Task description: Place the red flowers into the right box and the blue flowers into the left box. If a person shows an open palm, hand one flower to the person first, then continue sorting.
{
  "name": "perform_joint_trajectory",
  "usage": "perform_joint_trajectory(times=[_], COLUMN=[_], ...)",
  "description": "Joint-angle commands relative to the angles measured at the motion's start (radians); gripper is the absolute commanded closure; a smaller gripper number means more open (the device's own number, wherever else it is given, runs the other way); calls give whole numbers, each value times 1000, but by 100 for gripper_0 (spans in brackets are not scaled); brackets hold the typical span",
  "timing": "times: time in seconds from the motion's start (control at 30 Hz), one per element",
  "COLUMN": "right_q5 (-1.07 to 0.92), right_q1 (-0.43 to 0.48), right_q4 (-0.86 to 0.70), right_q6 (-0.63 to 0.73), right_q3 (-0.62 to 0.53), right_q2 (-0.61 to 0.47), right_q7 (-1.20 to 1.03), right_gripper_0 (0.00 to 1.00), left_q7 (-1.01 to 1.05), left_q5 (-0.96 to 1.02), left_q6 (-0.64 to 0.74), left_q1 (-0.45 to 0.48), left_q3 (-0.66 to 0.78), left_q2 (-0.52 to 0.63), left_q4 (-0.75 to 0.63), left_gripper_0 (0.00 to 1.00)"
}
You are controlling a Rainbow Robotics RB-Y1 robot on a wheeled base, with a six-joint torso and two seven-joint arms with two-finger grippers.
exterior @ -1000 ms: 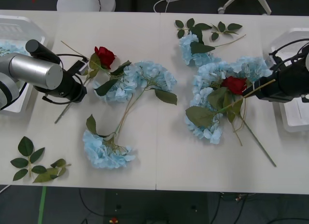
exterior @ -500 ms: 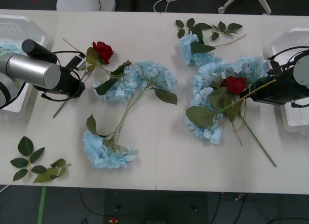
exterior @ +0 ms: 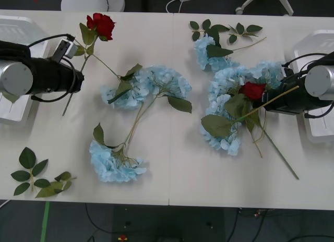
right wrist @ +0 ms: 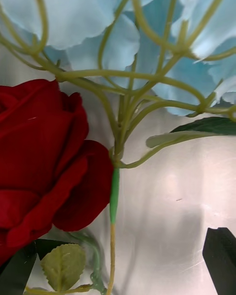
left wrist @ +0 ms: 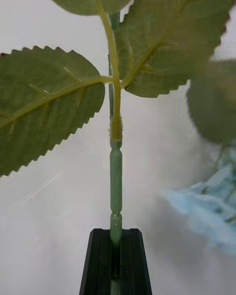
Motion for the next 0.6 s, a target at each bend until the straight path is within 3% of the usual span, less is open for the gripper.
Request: perform_joint_trajectory(times=[0.03, 0.33, 0.5, 0.57, 0.6], right_q5=[26, 39, 39, 41, 42], right_q1=[-73, -85, -86, -85, -86], right_q4=[66, 109, 115, 121, 121], right_q6=[-42, -117, -117, -118, -120], right_q3=[8, 72, 78, 81, 81], right_q2=[40, 51, 51, 51, 51], right_q7=[-11, -14, -9, -7, -7], right_gripper_0=[0, 0, 1, 18, 34], left_q7=[6, 3, 12, 12, 10], left_q5=[40, 264, 313, 344, 353], left_q6=[-56, -91, -197, -209, -211], left_q1=[149, 129, 122, 120, 119], left_q3=[236, 339, 336, 336, 336], left_q2=[48, 53, -32, -69, -101], left_q4=[-198, -381, -476, -502, -511], left_gripper_0=[100, 100, 100, 100, 100])
